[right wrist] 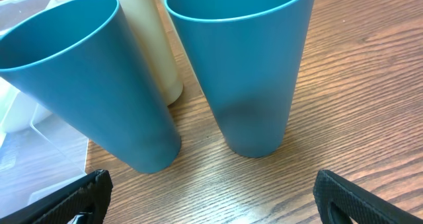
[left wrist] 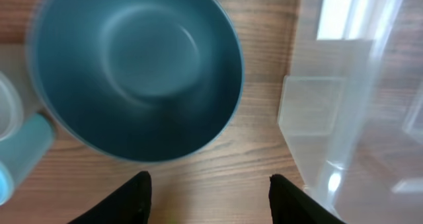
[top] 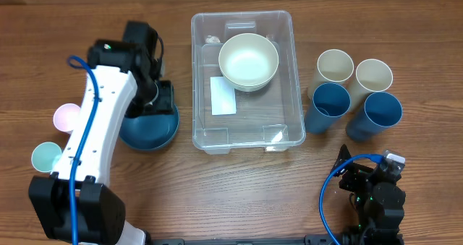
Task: Pack container
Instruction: 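Move the left gripper to the teal bowl and grasp its rim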
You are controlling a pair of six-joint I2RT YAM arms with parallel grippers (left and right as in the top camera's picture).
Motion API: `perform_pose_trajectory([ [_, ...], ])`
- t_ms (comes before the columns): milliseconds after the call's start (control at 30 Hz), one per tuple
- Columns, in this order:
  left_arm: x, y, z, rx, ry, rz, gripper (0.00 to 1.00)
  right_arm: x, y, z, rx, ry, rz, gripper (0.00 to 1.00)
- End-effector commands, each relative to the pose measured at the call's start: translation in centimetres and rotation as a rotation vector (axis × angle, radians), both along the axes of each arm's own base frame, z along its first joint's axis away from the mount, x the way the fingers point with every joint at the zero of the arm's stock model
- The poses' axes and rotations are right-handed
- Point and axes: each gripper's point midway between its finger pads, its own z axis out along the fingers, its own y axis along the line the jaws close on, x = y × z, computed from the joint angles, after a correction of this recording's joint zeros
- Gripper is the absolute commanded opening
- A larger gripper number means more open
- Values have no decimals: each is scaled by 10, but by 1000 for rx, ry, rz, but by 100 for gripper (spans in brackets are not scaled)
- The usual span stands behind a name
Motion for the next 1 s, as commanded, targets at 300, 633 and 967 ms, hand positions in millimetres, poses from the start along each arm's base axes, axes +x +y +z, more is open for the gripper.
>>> perform_pose_trajectory([
  [300, -9, -13, -68, -79, 31, 79, 56, -1, -2, -6, 4, 10, -11, 100],
  [633, -1, -9, -89, -57, -17, 92, 48, -1, -2, -6, 4, 10, -11, 100],
  [967, 0, -10, -104, -55, -15, 49, 41, -1, -2, -6, 4, 10, -11, 100],
])
